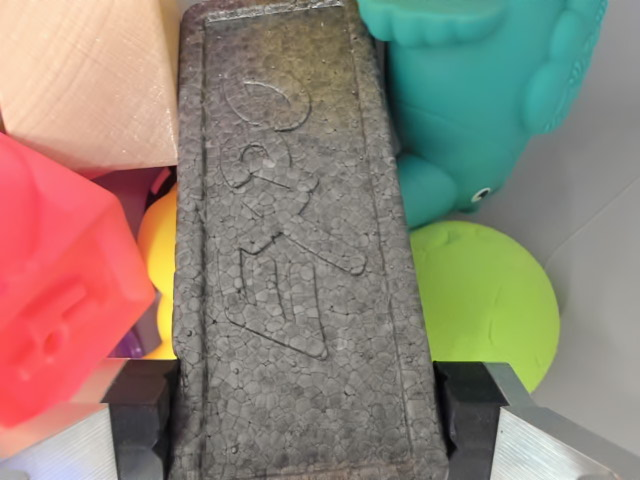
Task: Pick an object from the bin
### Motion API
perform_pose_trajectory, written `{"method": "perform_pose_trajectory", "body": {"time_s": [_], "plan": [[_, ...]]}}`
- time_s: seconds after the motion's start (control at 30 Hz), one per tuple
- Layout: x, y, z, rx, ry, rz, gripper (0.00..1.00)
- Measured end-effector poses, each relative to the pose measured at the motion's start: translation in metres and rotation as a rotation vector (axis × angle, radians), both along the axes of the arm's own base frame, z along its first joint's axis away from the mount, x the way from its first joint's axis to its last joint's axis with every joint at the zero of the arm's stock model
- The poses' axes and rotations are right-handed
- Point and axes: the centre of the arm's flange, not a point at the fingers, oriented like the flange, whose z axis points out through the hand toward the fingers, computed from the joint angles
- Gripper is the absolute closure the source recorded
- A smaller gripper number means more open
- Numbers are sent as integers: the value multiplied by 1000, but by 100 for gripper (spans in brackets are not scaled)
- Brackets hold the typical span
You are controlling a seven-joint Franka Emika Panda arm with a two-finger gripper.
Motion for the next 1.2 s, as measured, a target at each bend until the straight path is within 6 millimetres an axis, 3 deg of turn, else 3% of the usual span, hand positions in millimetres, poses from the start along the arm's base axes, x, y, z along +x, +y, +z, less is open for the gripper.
{"method": "perform_pose_trajectory", "body": {"time_s": [0.53, 1.2], "plan": [[1, 1, 40, 1, -6, 2, 100], [-1, 1, 115, 4, -7, 1, 100]]}}
